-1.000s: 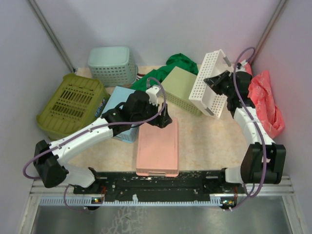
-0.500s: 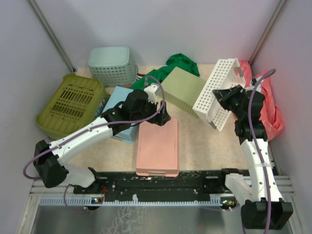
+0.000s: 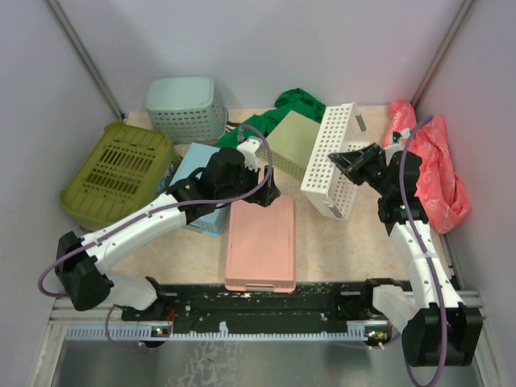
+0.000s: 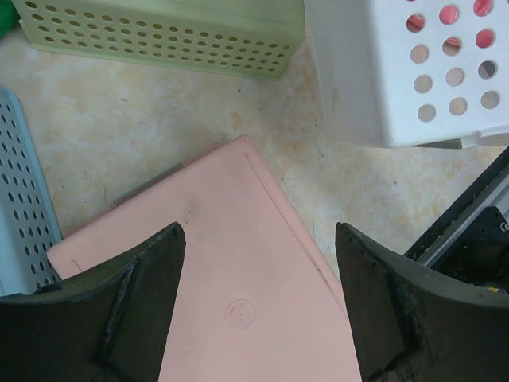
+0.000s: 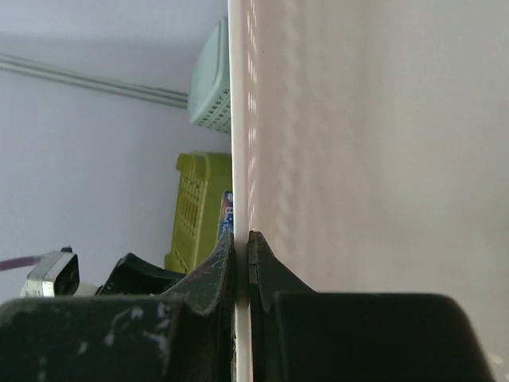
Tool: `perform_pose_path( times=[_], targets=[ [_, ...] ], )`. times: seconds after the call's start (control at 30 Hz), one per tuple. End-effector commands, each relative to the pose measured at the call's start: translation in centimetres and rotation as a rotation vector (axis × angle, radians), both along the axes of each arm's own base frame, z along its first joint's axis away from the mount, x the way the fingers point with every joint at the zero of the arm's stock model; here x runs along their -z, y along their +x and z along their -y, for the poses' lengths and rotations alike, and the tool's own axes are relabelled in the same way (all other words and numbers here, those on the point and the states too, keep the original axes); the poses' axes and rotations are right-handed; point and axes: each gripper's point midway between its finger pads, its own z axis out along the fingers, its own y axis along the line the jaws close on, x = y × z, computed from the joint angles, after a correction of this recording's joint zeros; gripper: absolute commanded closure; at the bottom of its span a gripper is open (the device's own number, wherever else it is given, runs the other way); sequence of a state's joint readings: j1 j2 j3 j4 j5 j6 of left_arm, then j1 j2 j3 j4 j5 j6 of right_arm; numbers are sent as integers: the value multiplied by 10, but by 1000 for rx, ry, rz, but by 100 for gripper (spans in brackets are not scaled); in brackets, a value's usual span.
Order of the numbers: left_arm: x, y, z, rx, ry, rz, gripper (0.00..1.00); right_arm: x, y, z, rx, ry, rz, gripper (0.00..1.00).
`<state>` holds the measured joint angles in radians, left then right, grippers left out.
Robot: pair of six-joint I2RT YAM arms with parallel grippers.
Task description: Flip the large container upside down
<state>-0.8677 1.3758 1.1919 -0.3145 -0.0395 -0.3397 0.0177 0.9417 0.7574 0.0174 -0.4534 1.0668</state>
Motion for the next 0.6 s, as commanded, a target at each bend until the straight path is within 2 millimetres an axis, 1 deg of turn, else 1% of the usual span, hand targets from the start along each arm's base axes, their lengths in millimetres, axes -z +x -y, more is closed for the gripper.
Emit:
perform_pose_path(
  times=[0.0, 0.07, 0.1, 0.3, 0.4, 0.5, 0.57],
  targets=[
    [-18, 3, -6, -18, -26, 39, 18, -57, -10, -20, -151, -50, 194, 100],
    [-17, 3, -6, -18, -21, 38, 18, -58, -17, -22, -176, -71, 173, 100],
    [-16, 3, -6, -18, -18, 38, 18, -55, -23, -22, -188, -83, 144, 100],
    [-12, 7, -5, -16, -3, 41, 19, -57, -63, -22, -240, -167, 95, 100],
    [-10, 13, -6, -23, 17, 53, 19, -47, -83, -30, -310, -148, 54, 100],
    [-13, 20, -11, -50, 32, 71, 18, -35, -102, -35, -372, -135, 15, 100],
    [-16, 23, -15, -63, 29, 80, 18, -32, -113, -37, -408, -136, 4, 100]
  ],
)
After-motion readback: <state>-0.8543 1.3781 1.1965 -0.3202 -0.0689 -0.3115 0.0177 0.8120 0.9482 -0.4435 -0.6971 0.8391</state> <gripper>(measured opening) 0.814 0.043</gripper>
